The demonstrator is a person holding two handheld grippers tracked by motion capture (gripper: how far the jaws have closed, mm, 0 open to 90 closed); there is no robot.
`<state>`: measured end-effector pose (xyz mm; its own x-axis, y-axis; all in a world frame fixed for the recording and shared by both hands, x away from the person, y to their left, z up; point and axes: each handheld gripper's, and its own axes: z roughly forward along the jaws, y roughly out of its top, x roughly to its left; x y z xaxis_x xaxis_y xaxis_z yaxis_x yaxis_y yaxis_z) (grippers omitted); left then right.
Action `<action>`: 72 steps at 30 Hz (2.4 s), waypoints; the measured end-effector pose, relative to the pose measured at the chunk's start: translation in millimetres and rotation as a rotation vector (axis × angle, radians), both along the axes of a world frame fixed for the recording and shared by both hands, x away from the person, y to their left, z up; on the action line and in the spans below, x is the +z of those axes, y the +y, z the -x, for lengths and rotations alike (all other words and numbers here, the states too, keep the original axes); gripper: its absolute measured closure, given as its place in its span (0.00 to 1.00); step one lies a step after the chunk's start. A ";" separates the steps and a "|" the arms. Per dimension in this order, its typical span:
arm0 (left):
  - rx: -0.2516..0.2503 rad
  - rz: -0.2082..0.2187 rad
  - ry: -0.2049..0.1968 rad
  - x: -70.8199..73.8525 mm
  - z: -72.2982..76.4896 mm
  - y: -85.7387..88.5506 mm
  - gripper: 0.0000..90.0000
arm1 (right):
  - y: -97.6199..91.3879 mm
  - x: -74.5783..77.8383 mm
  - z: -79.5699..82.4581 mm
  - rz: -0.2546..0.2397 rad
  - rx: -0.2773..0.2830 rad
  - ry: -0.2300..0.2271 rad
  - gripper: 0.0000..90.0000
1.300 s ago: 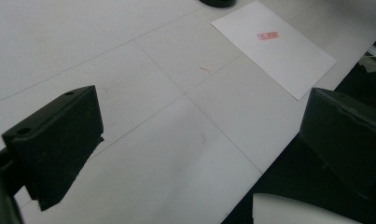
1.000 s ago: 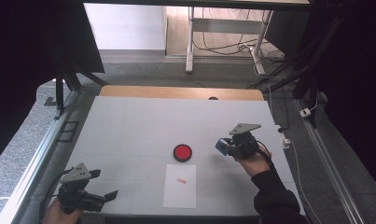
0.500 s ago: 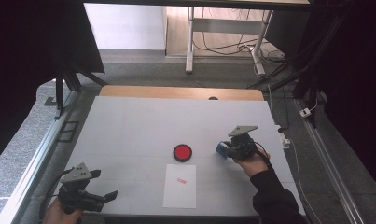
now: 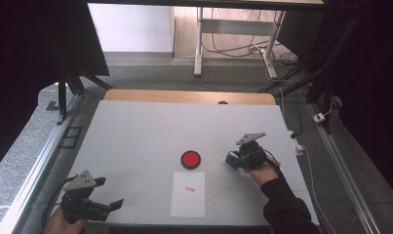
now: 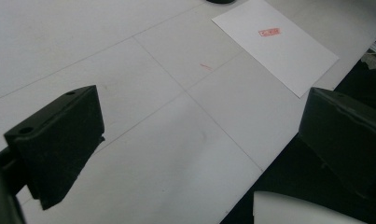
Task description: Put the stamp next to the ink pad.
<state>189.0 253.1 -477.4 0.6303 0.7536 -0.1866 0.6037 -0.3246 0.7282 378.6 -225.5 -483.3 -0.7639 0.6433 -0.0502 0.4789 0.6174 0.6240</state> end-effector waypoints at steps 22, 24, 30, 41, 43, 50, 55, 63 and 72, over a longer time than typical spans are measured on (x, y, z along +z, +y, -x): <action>0.004 0.002 0.005 -0.1 -0.4 0.6 0.00 | -2.2 7.5 0.4 -0.039 -0.040 -0.006 0.59; 0.005 0.002 0.005 -0.2 -0.5 0.6 0.00 | -2.3 9.2 1.0 -0.044 -0.046 -0.010 0.56; 0.006 0.005 0.007 -0.1 -0.6 1.1 0.00 | -2.3 11.9 1.4 -0.065 -0.062 -0.001 0.44; 0.006 0.006 0.007 -0.2 -0.7 1.2 0.00 | 2.9 16.7 7.6 -0.110 -0.073 -0.005 0.23; 0.006 0.006 0.007 -0.2 -0.6 1.2 0.00 | 4.0 16.7 9.2 -0.116 -0.068 -0.006 0.20; 0.009 0.008 0.007 -0.3 -0.4 1.4 0.00 | 10.0 19.2 17.5 -0.121 -0.060 -0.021 0.12; 0.010 0.008 0.008 -0.3 -0.8 1.4 0.00 | 10.8 25.2 25.6 -0.140 -0.065 -0.036 0.08; 0.013 0.009 0.008 -0.2 -1.1 1.6 0.00 | 5.1 32.6 36.0 -0.183 -0.069 -0.036 0.04; 0.010 0.008 0.009 -0.3 -1.3 1.3 0.00 | 1.3 35.7 48.3 -0.188 -0.068 -0.055 0.00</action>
